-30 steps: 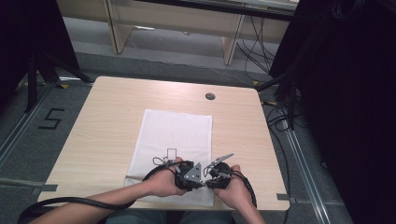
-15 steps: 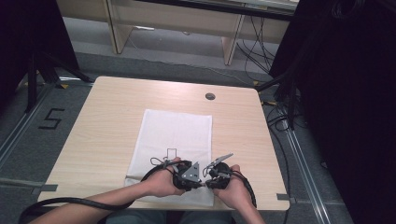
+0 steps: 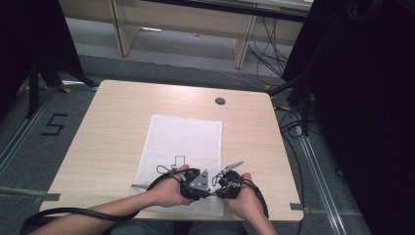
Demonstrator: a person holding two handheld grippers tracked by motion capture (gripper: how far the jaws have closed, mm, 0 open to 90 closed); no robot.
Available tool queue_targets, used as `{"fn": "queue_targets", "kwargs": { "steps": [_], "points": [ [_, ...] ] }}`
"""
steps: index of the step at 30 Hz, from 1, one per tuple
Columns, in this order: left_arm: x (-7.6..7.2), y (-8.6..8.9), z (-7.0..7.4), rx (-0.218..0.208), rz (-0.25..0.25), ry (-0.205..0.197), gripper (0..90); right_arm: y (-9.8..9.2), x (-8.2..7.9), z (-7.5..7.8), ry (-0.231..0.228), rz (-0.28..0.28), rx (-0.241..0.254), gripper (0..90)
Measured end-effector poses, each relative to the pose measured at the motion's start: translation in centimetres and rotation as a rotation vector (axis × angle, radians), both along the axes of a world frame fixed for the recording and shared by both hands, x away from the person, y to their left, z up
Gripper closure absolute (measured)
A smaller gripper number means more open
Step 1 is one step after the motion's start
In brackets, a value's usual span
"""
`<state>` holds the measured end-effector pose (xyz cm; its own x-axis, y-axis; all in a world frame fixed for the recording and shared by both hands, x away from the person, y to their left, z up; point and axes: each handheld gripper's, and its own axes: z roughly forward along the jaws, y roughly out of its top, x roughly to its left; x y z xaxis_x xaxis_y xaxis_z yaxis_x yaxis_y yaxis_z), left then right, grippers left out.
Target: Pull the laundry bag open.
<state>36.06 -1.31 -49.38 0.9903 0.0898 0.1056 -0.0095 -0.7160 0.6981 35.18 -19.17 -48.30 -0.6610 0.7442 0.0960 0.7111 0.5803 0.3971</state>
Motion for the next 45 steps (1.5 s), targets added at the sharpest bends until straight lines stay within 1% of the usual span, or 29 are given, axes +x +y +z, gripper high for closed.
{"fn": "queue_targets", "kwargs": {
  "steps": [1,2,3,4,6,9,10,11,12,13,15,16,18,20,21,22,24,25,27,28,29,33,35,37,38,39,40,41,45],
  "points": [
    [0.0,0.1,0.0,0.004,0.001,0.001,81.7,0.0,0.0,0.0,0.000,0.008,0.004,90.0],
    [0.0,0.1,0.1,-0.002,0.003,0.012,81.7,0.0,0.0,0.0,0.002,-0.001,0.000,90.0],
    [0.0,0.2,0.1,-0.001,0.004,0.011,81.7,0.0,0.0,0.0,0.001,-0.001,0.000,90.0],
    [0.0,0.2,0.1,-0.005,0.006,0.019,81.7,0.0,0.0,0.0,0.002,0.000,-0.001,90.0],
    [0.0,0.2,0.0,-0.007,0.012,0.019,81.7,0.0,0.0,0.0,0.003,0.000,0.000,90.0],
    [0.0,0.3,0.1,-0.003,0.006,0.004,81.7,0.0,0.0,0.0,0.001,-0.001,-0.001,90.0],
    [-0.1,0.3,0.0,-0.008,0.009,0.006,81.7,0.1,-0.1,0.1,0.010,-0.010,-0.004,90.0],
    [-0.1,0.4,0.0,-0.012,0.015,0.016,81.7,0.0,-0.1,0.1,0.007,-0.007,-0.002,90.0],
    [-0.1,0.5,0.1,-0.009,0.011,0.005,81.7,0.0,-0.1,0.1,0.008,-0.008,-0.002,90.0],
    [-0.1,0.5,0.0,-0.013,0.017,0.023,81.7,0.0,-0.1,0.1,0.008,-0.007,-0.002,90.0],
    [-0.1,0.6,0.0,-0.010,0.017,0.017,81.7,0.1,-0.1,0.1,0.011,-0.013,-0.003,90.0],
    [0.0,0.6,0.1,-0.005,0.016,0.013,81.7,0.0,0.0,0.0,-0.001,0.000,-0.001,90.0],
    [-0.1,0.6,0.0,-0.010,0.019,0.017,81.7,0.1,-0.1,0.0,-0.001,-0.003,-0.003,90.0],
    [-0.1,0.6,0.1,-0.009,0.014,0.014,81.7,0.1,-0.2,0.0,0.005,-0.013,0.002,90.0],
    [-0.1,0.6,0.1,-0.007,0.015,0.015,81.7,0.2,-0.3,0.1,0.023,-0.032,0.000,90.0],
    [-0.1,0.6,0.1,-0.007,0.015,0.013,81.7,0.1,-0.1,0.0,-0.001,-0.004,-0.002,90.0],
    [-0.1,0.7,0.2,-0.018,0.025,0.026,81.7,0.1,-0.1,0.0,0.001,-0.003,-0.002,90.0],
    [-0.1,0.8,0.2,-0.018,0.021,0.016,81.7,0.1,-0.1,0.0,0.001,-0.003,-0.002,90.0],
    [-0.1,0.8,0.2,-0.017,0.021,0.012,81.7,0.1,-0.1,0.0,0.000,-0.004,-0.003,90.0],
    [-0.2,0.9,0.2,-0.026,0.029,0.025,81.7,0.1,-0.1,0.0,0.008,-0.012,0.002,90.0],
    [-0.2,0.9,0.2,-0.016,0.022,0.017,81.7,0.2,-0.1,0.0,0.009,-0.014,0.002,90.0],
    [-0.2,1.1,0.3,-0.024,0.022,0.012,81.7,0.1,-0.1,0.0,-0.008,0.005,-0.006,90.0],
    [-0.2,1.1,0.3,-0.025,0.022,0.013,81.7,0.1,-0.1,0.1,0.001,-0.005,-0.003,90.0],
    [-0.2,1.1,0.3,-0.026,0.024,0.014,81.7,0.2,-0.3,0.2,0.028,-0.037,-0.007,90.0],
    [-0.2,1.1,0.3,-0.026,0.025,0.015,81.7,0.2,-0.3,0.1,0.030,-0.039,-0.005,90.0],
    [-0.2,1.1,0.3,-0.027,0.025,0.015,81.7,0.2,-0.3,0.1,0.026,-0.033,-0.002,90.0],
    [-0.2,1.1,0.3,-0.027,0.024,0.014,81.7,0.2,-0.2,0.1,0.010,-0.014,-0.001,90.0],
    [-0.2,1.1,0.3,-0.027,0.024,0.013,81.7,0.2,-0.2,0.1,0.014,-0.017,0.001,90.0],
    [-0.2,1.1,0.3,-0.024,0.025,0.019,81.7,0.1,-0.1,0.0,0.000,-0.004,-0.003,90.0]
  ]
}}
